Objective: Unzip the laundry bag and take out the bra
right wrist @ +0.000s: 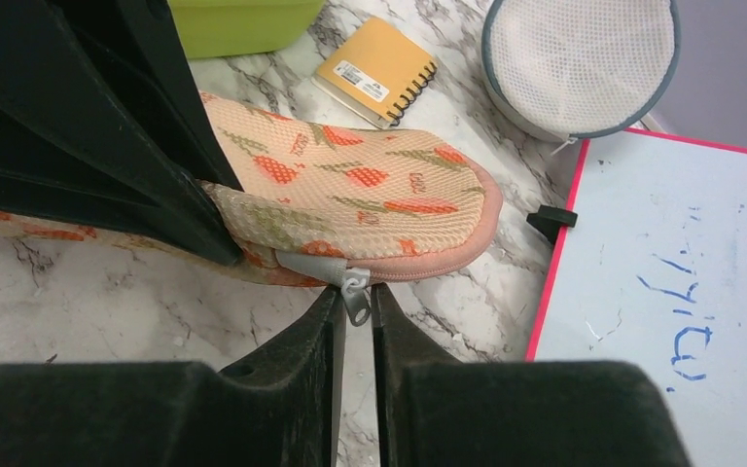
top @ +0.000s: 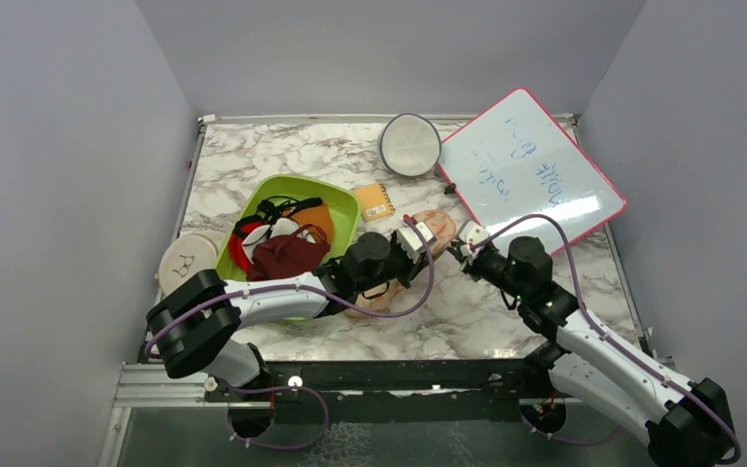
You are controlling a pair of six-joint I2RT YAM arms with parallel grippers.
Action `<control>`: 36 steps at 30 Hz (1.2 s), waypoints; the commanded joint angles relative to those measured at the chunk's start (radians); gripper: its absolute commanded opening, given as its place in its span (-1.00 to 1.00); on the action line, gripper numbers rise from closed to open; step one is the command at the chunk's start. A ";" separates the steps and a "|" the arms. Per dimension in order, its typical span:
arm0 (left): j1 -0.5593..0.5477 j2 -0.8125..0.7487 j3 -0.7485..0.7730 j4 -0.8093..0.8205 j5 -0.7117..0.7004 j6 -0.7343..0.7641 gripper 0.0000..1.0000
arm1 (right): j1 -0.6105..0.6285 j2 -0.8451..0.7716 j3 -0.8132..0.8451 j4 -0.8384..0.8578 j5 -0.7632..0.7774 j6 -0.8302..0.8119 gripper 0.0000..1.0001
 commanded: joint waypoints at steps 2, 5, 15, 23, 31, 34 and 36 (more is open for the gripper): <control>-0.001 0.008 0.039 0.009 0.043 -0.016 -1.00 | 0.003 -0.017 0.015 0.006 0.077 -0.006 -0.84; -0.001 0.007 0.038 0.009 0.041 -0.013 -1.00 | 0.003 -0.014 0.025 -0.013 0.094 -0.011 -0.96; -0.001 0.016 0.039 0.003 0.050 0.008 -1.00 | 0.003 0.005 0.071 -0.071 0.066 -0.035 -0.99; -0.003 0.015 0.031 0.004 0.101 0.079 -1.00 | 0.002 0.073 0.179 -0.230 0.138 0.048 -0.98; -0.040 -0.008 0.003 0.013 0.152 0.203 -1.00 | -0.093 0.107 0.219 -0.295 0.126 0.012 -0.99; -0.076 -0.015 -0.015 0.013 0.131 0.267 -1.00 | -0.138 0.124 0.241 -0.302 0.078 0.021 -0.99; -0.097 -0.017 -0.022 0.013 0.104 0.292 -1.00 | -0.140 0.139 0.262 -0.335 0.040 -0.002 -0.99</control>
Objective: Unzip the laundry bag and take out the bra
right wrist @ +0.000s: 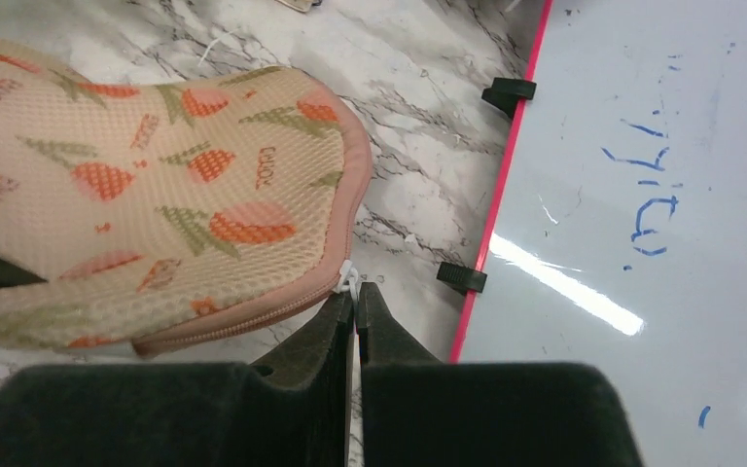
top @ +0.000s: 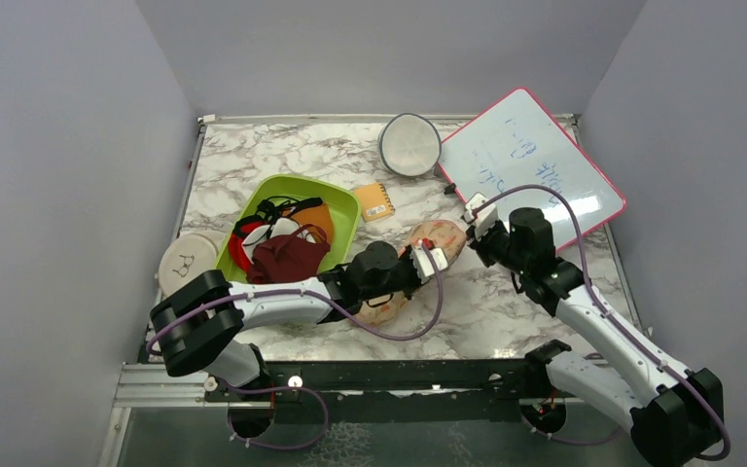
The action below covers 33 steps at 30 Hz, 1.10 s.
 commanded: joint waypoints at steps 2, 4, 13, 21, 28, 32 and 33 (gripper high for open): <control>-0.066 -0.033 -0.033 0.019 0.013 0.112 -1.00 | -0.022 0.014 0.081 -0.076 -0.104 -0.036 -0.99; -0.075 -0.029 -0.032 0.018 0.011 0.120 -1.00 | -0.022 -0.017 0.086 -0.115 -0.165 -0.080 -0.99; -0.078 -0.063 0.006 0.007 0.031 -0.038 0.07 | -0.022 -0.170 0.026 -0.173 -0.332 -0.095 -0.99; -0.122 -0.043 0.091 -0.010 -0.089 -0.441 0.54 | -0.022 -0.237 -0.001 -0.169 -0.330 -0.067 -0.98; -0.195 0.045 0.175 -0.043 -0.426 -0.582 0.09 | -0.021 -0.283 -0.028 -0.143 -0.329 -0.059 -0.99; -0.201 0.070 0.210 -0.079 -0.489 -0.542 -0.18 | -0.020 -0.303 -0.038 -0.131 -0.325 -0.055 -0.99; -0.203 0.074 0.218 -0.090 -0.498 -0.535 -0.21 | -0.020 -0.303 -0.039 -0.131 -0.326 -0.056 -0.98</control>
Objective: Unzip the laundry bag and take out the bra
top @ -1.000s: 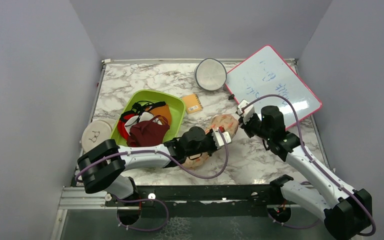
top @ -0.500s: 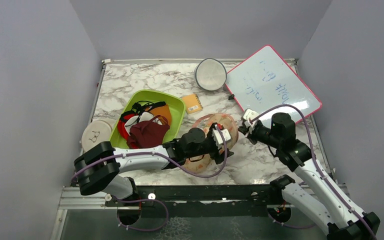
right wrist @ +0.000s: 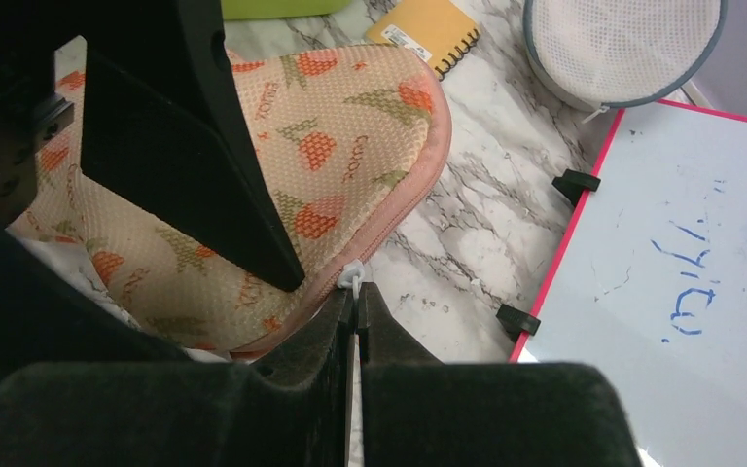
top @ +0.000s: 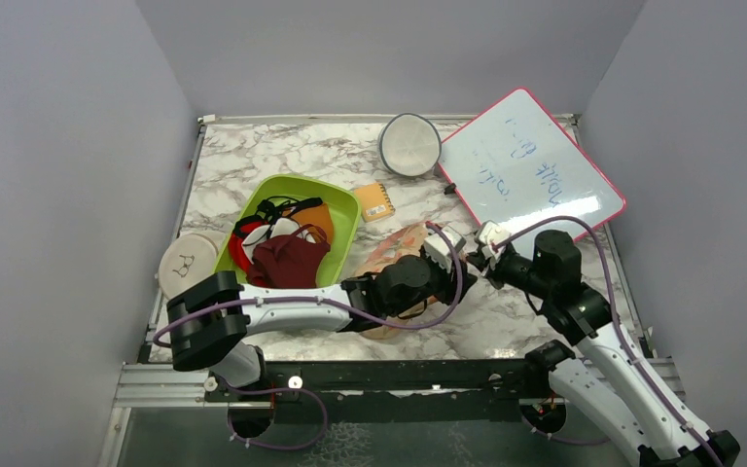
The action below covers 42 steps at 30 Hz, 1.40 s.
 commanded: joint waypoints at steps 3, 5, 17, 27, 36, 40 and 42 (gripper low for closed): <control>-0.008 0.045 0.088 -0.093 -0.170 0.014 -0.27 | -0.005 0.015 0.002 0.022 -0.034 0.009 -0.99; -0.009 0.064 0.118 -0.116 -0.178 0.035 -0.36 | -0.005 0.037 0.015 0.020 -0.051 0.000 -0.99; -0.016 0.048 0.078 -0.145 -0.159 0.013 -0.15 | -0.005 0.069 0.035 0.031 -0.051 -0.001 -0.99; -0.025 0.086 0.071 -0.146 -0.174 0.008 -0.24 | -0.005 0.069 0.035 0.009 -0.037 0.005 -0.98; -0.025 0.068 0.047 -0.142 -0.215 0.038 -0.46 | -0.005 0.109 0.050 0.015 -0.051 0.011 -0.99; -0.025 0.049 0.040 -0.143 -0.220 0.061 -0.73 | -0.005 0.118 0.060 0.009 -0.045 0.009 -0.99; -0.025 0.040 0.041 -0.145 -0.213 0.078 -0.93 | -0.005 0.124 0.062 0.010 -0.042 0.012 -0.98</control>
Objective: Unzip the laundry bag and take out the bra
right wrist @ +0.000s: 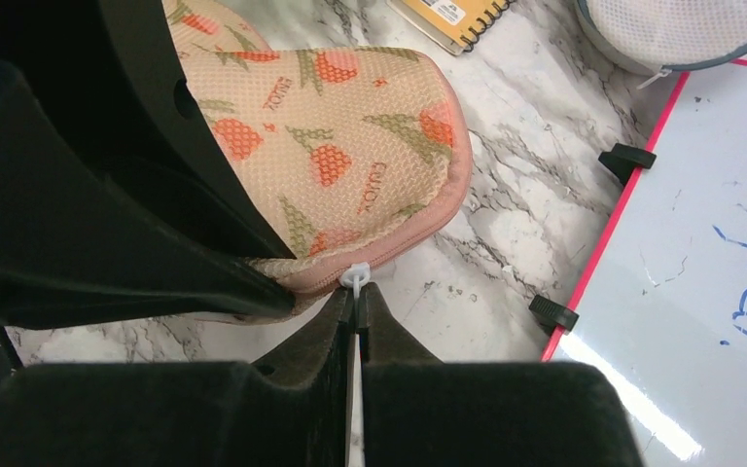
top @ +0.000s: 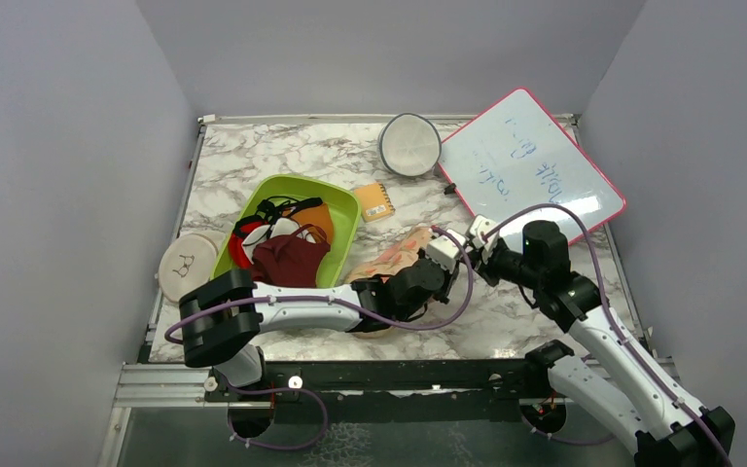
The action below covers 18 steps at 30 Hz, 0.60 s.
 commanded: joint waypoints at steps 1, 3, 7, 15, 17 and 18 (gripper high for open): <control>-0.006 -0.037 -0.014 0.007 -0.003 0.067 -0.99 | 0.002 0.007 0.044 0.022 -0.013 0.010 -0.99; -0.006 -0.053 -0.018 0.010 0.012 0.099 -1.00 | 0.002 0.011 0.041 0.035 -0.010 0.040 -0.98; -0.006 -0.105 -0.026 0.021 0.050 0.197 -1.00 | 0.002 0.038 0.026 0.075 -0.003 0.090 -0.99; -0.006 -0.245 -0.085 0.037 0.235 0.358 -1.00 | 0.000 0.109 0.008 0.192 0.019 0.164 -0.99; -0.007 -0.272 -0.109 0.060 0.263 0.385 -1.00 | -0.001 0.135 -0.005 0.238 0.014 0.187 -0.99; -0.006 -0.280 -0.117 0.066 0.274 0.402 -1.00 | -0.003 0.147 -0.013 0.264 0.007 0.205 -0.99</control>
